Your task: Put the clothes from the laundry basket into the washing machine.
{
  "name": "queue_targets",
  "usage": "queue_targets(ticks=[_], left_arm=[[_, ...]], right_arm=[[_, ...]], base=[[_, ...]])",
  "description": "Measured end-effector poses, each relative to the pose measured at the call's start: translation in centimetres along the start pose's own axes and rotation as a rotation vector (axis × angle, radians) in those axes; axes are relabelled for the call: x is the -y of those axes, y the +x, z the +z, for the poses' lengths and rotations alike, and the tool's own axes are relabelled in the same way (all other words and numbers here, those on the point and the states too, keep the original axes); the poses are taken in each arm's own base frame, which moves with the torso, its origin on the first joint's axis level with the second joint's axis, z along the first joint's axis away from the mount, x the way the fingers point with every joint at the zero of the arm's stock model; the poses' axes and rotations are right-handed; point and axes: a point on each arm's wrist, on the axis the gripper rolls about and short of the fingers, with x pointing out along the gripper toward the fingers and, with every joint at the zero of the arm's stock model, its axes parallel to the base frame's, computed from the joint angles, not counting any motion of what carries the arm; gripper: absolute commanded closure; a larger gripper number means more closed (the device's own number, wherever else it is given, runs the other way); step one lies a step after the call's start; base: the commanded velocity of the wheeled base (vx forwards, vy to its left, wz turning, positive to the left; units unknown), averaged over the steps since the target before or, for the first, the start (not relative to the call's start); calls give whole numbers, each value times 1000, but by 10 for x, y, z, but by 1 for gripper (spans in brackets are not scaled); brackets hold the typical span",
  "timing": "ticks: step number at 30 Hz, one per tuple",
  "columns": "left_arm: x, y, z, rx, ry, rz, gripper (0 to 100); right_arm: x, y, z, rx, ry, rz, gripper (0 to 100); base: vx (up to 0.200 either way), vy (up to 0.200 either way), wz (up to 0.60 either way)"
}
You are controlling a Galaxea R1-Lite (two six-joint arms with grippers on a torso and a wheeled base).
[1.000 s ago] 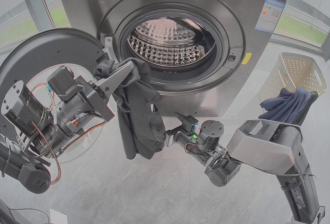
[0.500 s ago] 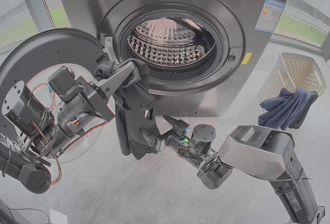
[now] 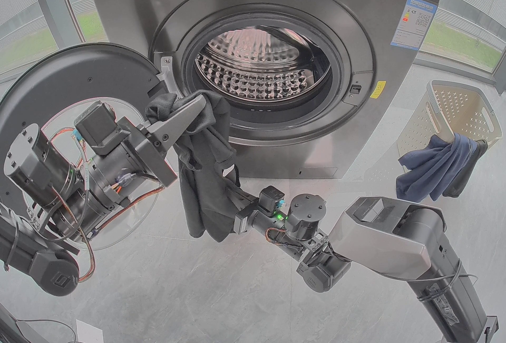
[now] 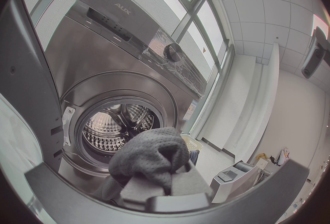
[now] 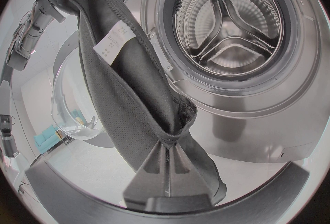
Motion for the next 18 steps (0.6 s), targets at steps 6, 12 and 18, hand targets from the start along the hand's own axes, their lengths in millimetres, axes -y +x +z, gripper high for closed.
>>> queue_targets(ticks=[6,12,18], left_arm=[[-1,0,-1,-3,-1,3,100],[-2,0,-1,-4,1,7,100],[-8,-1,0,-1,8,29,100]], right_arm=[[8,-11,9,-27,0,-47,100],[24,-30,39,-33,-5,-125,100],[43,-50,81,-3,-17,-199,100]], base=[[0,0,0],[0,0,0],[0,0,0]])
